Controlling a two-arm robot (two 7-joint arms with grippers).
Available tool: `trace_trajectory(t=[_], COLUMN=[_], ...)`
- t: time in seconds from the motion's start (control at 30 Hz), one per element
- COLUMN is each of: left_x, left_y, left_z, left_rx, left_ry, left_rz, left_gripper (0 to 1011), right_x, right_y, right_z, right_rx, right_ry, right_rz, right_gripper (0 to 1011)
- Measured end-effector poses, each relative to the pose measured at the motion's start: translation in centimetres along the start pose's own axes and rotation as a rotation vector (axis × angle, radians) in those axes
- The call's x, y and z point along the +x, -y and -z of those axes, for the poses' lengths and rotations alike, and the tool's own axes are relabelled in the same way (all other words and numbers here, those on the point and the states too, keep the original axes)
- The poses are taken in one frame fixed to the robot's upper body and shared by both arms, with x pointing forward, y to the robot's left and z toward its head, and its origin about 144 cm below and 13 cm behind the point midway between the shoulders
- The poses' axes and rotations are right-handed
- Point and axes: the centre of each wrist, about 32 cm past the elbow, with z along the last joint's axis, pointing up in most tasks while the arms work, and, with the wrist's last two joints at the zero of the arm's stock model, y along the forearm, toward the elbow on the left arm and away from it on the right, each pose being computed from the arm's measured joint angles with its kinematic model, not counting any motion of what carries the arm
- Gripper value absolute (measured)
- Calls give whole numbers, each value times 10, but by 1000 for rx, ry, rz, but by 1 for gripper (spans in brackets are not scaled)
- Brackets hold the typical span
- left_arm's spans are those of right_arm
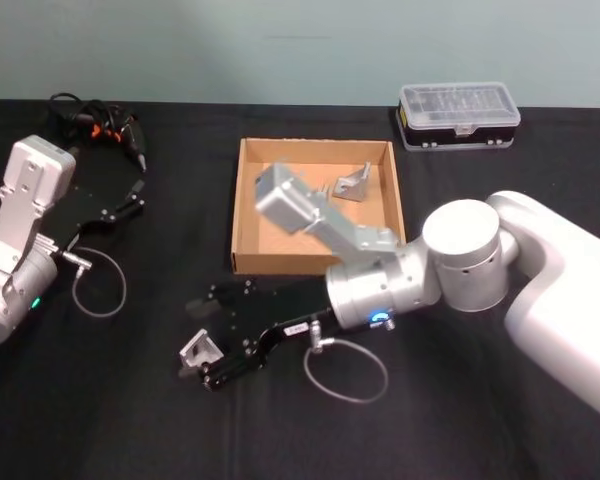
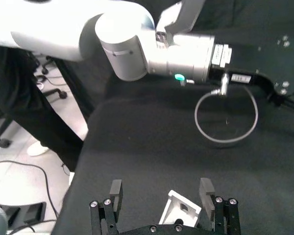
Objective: Use one hand to pick up the angle iron from the table and place it into the box.
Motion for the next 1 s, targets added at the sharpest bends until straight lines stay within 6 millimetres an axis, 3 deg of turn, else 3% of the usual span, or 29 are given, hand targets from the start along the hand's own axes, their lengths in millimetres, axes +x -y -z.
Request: trace_trajectory(t=[1.0], left_x=[0], left_y=[0], left_z=[0], left_rx=[0], left_ry=[0], left_rz=[0], left_gripper=[1011], right_x=[7], right_y=[-24], right_z=[12], right_rx=[-89], right_ry=[-20], right_rz=[68], right_gripper=[1004])
